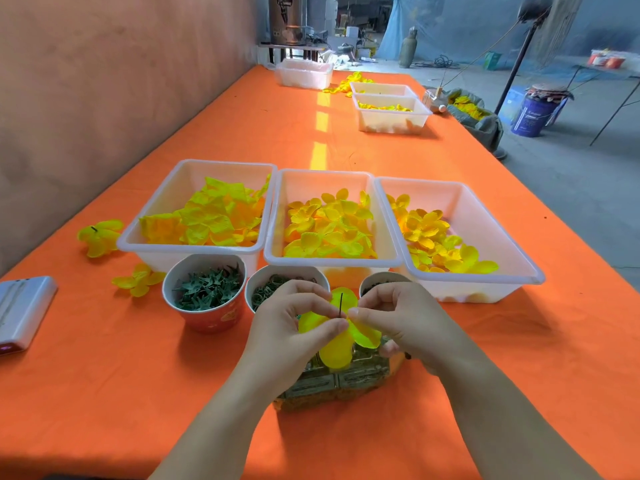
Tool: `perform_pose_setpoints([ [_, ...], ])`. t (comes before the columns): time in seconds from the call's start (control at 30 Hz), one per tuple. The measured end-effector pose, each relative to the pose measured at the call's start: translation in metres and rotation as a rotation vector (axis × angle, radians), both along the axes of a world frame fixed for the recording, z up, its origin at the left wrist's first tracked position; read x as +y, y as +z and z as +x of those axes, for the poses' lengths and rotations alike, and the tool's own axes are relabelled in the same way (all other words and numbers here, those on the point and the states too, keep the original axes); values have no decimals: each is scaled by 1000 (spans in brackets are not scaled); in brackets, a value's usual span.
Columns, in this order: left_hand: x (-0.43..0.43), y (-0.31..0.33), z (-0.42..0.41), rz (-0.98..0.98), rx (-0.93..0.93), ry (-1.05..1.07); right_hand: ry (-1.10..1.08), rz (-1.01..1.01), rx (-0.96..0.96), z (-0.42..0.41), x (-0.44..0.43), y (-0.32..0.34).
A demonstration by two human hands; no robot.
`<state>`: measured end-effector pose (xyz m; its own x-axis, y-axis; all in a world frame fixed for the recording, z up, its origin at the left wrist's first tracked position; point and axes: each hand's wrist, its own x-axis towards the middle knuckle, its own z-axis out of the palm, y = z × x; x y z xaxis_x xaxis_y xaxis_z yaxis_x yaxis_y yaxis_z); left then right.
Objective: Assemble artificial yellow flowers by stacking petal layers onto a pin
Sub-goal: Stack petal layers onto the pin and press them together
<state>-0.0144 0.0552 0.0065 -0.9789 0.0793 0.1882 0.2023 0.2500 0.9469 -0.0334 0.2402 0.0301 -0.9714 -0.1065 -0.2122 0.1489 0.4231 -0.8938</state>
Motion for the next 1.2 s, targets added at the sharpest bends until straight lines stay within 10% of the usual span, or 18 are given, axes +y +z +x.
perform_pose_setpoints([
  [0.2, -1, -1, -4, -6, -21, -16, -205, 526, 521, -71, 9, 27],
  [0.37, -2, 1, -5, -32, -46, -22, -6, 838, 224, -141, -15, 22],
  [0.57, -3, 3, -3, -31, -67, -26, -14, 713, 74, -159, -23, 6],
  [1.0, -13, 10, -8, 112, -180, -90, -42, 828, 468, -141, 8, 19],
  [1.2, -20, 34, -40, 234, -107, 278, -99, 695, 754, -130, 11, 25],
])
